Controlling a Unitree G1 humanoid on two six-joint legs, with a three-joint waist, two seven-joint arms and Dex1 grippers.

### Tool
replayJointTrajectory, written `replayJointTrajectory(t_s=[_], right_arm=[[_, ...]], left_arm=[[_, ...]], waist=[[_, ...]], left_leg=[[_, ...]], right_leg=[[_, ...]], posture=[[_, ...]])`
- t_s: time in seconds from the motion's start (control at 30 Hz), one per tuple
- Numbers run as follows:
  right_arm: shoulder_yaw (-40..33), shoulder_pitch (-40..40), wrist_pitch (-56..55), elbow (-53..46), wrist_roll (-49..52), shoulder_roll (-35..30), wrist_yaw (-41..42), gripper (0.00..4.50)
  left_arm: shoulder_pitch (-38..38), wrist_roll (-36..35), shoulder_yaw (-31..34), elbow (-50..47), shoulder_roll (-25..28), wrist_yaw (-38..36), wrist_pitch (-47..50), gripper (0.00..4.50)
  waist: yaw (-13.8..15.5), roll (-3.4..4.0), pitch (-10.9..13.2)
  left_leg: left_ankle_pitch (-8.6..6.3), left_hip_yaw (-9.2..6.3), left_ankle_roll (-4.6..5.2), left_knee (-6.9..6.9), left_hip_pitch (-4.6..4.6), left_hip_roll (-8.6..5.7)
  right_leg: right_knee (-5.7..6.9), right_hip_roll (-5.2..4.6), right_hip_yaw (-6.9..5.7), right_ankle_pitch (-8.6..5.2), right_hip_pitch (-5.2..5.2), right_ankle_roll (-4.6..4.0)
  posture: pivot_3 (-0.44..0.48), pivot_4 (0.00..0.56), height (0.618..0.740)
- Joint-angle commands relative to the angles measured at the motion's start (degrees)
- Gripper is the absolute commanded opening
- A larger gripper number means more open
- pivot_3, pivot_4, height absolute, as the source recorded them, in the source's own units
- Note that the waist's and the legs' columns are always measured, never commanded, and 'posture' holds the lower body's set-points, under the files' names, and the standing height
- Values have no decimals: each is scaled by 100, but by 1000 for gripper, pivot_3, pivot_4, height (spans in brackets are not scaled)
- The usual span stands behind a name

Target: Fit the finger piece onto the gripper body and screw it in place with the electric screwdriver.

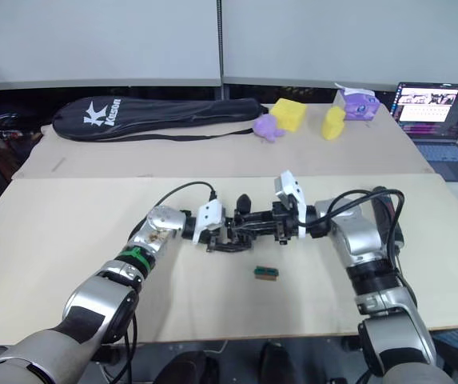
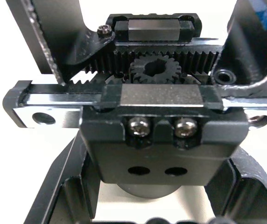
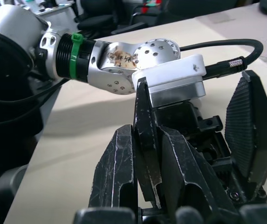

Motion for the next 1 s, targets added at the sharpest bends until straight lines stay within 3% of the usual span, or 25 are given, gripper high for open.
replayJointTrajectory(t_s=[0.03, 0.13, 0.2, 0.4, 0.7, 0.77, 0.83, 0.9, 1.0], right_arm=[[163, 294, 325, 458, -396, -17, -295, 307], [30, 290, 250, 187, -357, -128, -282, 307], [-92, 282, 281, -98, -281, -242, -269, 1379], [-398, 279, 361, -1126, -302, -859, -346, 3384], [-1300, 1074, 919, -2575, 71, -1783, -865, 3418], [-1587, 1257, 1286, -2902, 298, -1911, -1045, 3418], [-1905, 1421, 1935, -3239, 576, -2105, -1319, 3964], [-2139, 1517, 2599, -3483, 651, -2312, -1752, 4478], [-2345, 1493, 3804, -3580, 797, -2726, -2288, 4478]], left_arm=[[-78, -14, -16, -98, -42, -129, -37, 2368], [-87, -9, -11, -86, -71, -109, -4, 2368], [-98, -3, -10, -71, -101, -87, 5, 2368], [-150, 20, 2, -4, -203, -45, -1, 2368], [-157, 180, -50, 208, -196, 178, 68, 2368], [-140, 195, -50, 216, -145, 165, 143, 3427], [-96, 176, -41, 158, -10, 9, 215, 4284], [-15, 121, -15, 6, 212, -191, 259, 4500], [184, -111, 81, -496, 573, -615, 486, 4500]], waist=[[2, 0, 0], [3, 0, 0], [21, 0, 0], [77, 6, 9], [138, 4, 11], [150, 4, 12], [148, 1, 13], [141, 2, 13], [90, 2, 13]], left_leg=[[0, 0, 0, 0, 0, 0], [0, -1, 0, 0, 0, 0], [0, 0, 0, 0, -2, 0], [2, 1, -2, 4, -38, -7], [-3, -2, 8, 8, -49, -14], [-4, -2, 9, 8, -49, -12], [-4, -1, 10, 8, -48, -12], [-4, -1, 11, 8, -47, -6], [-5, 2, 11, 6, -47, 7]], right_leg=[[0, -1, 0, 0, 0, 0], [0, -2, 2, 0, -1, 0], [1, -2, 2, 0, -3, 0], [0, -11, -2, 0, -29, 0], [-20, -21, -11, 0, -27, 0], [-29, -21, -12, 0, -24, 0], [-31, -21, -12, 0, -23, 0], [-32, -21, -11, 1, -23, 0], [-33, -45, -9, 1, -24, 0]], posture=[[0, 150, 723], [0, 150, 723], [0, 150, 723], [0, 150, 723], [0, 150, 723], [0, 150, 723], [0, 150, 723], [0, 150, 723], [0, 150, 723]])
